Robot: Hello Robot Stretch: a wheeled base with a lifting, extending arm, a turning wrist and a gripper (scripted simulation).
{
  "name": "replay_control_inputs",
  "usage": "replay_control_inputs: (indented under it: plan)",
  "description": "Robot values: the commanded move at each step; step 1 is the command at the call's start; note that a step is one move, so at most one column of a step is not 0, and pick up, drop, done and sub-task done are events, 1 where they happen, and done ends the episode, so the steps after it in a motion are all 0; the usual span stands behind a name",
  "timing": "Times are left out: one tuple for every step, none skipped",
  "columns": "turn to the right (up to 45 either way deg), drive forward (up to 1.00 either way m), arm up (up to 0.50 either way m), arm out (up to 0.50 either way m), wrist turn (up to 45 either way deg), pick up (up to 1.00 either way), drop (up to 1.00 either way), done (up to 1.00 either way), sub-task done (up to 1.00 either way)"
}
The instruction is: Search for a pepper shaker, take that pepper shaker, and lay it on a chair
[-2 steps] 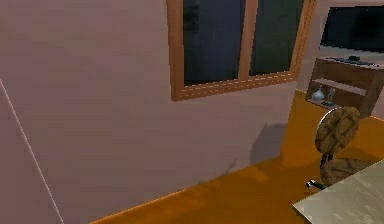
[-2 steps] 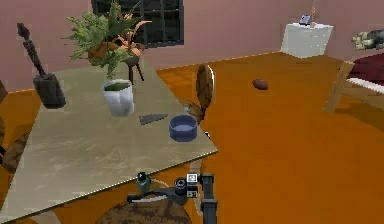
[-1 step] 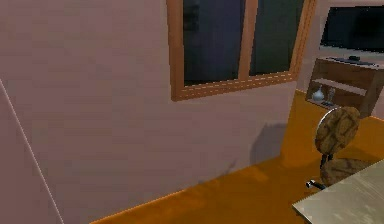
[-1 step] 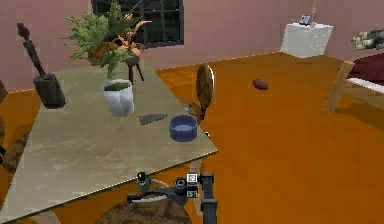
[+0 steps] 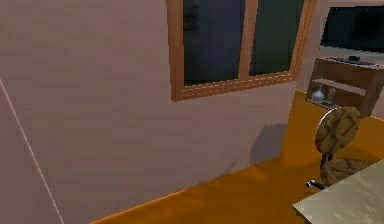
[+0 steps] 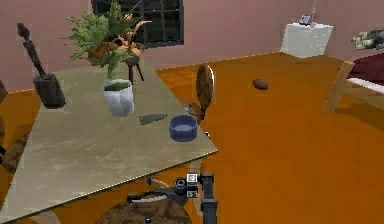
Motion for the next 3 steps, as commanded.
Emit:
replay_control_inputs:
  plan:
    - [0.0, 0.00, 0.10, 0.00, 0.0, 0.00, 0.00, 0.00, 0.00]
    - [0.0, 0.00, 0.00, -0.08, 0.0, 0.00, 0.00, 0.00, 0.00]
    - [0.0, 0.00, 0.00, 0.00, 0.0, 0.00, 0.00, 1.00, 0.00]
